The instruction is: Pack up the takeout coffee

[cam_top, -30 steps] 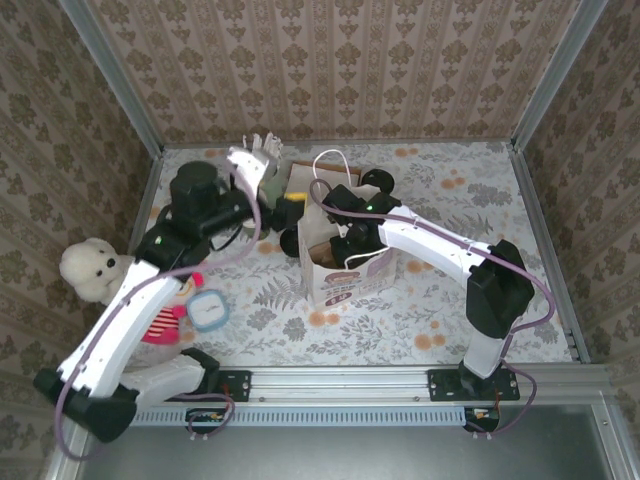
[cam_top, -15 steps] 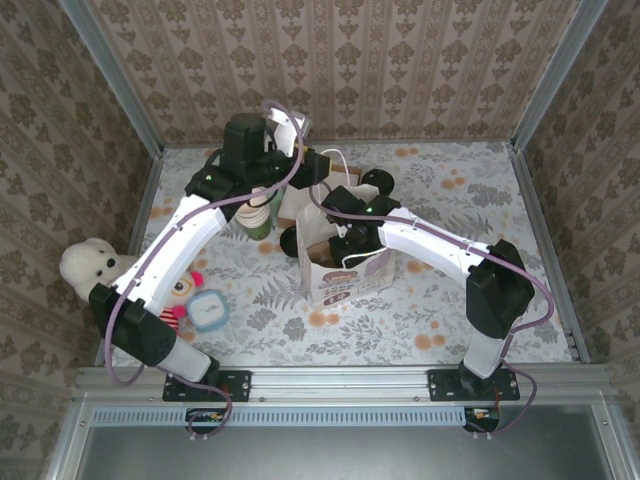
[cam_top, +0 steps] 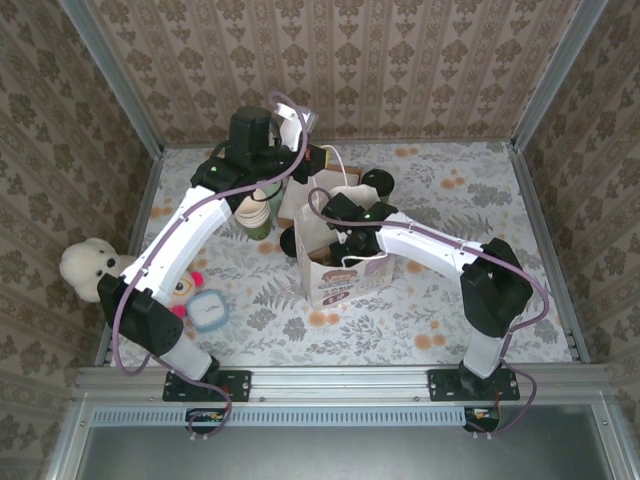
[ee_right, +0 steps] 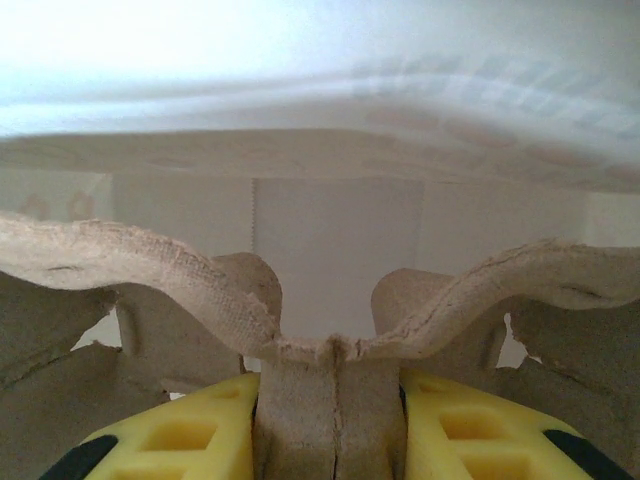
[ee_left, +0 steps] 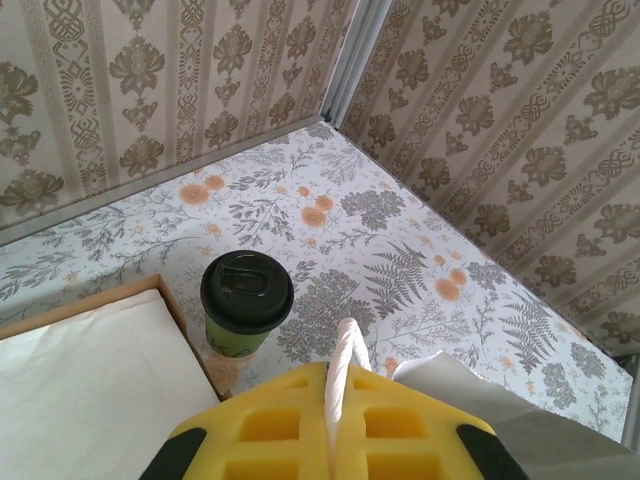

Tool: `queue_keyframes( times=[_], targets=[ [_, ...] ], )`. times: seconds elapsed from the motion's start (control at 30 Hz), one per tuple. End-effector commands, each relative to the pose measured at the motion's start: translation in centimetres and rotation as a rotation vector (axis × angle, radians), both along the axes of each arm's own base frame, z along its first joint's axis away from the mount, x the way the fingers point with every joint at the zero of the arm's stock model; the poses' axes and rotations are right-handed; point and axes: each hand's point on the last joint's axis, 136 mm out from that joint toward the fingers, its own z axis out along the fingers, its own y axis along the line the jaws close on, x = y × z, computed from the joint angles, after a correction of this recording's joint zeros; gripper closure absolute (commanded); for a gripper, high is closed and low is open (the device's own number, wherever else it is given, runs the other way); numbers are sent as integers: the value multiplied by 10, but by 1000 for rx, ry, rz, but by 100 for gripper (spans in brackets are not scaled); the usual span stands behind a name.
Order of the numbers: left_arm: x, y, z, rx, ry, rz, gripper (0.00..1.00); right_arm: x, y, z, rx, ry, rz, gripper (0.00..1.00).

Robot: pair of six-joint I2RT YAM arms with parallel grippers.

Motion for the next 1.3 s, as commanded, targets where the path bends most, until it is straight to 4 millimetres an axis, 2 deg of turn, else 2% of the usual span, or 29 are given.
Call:
queue_keyframes(
  times=[0.0, 0.3, 0.5, 0.63, 0.7, 0.83, 0.93, 1.17, 1.27],
  targets=[
    [-5, 5, 13, -13, 7, 24, 100, 0, -3, -9, -27, -9, -1, 65],
    [-5, 8, -1, 7, 61, 68, 100, 13, 1, -6, 26, -105, -38, 64],
    [-4, 17, 2, 15, 46, 118, 100, 4, -2, -32, -31, -20, -15, 63],
    [-4, 22, 2, 17, 61, 125, 100, -4, -6, -46, -68, 36, 1, 58],
    [-6, 20, 0, 17, 64, 93, 100, -5, 0, -35, -44, 45, 17, 53],
    [-9, 14, -6, 18, 54, 43, 100, 2, 17, 7, 68, -11, 30, 36],
    [-10, 12, -5, 14, 43, 27, 100, 3, 24, 29, 127, -40, 42, 30],
    [-14, 8, -4, 7, 13, -10, 100, 2, 31, 48, 174, -59, 85, 27],
    [-16, 7, -4, 7, -1, -25, 100, -1, 33, 52, 203, -49, 120, 34]
  ],
)
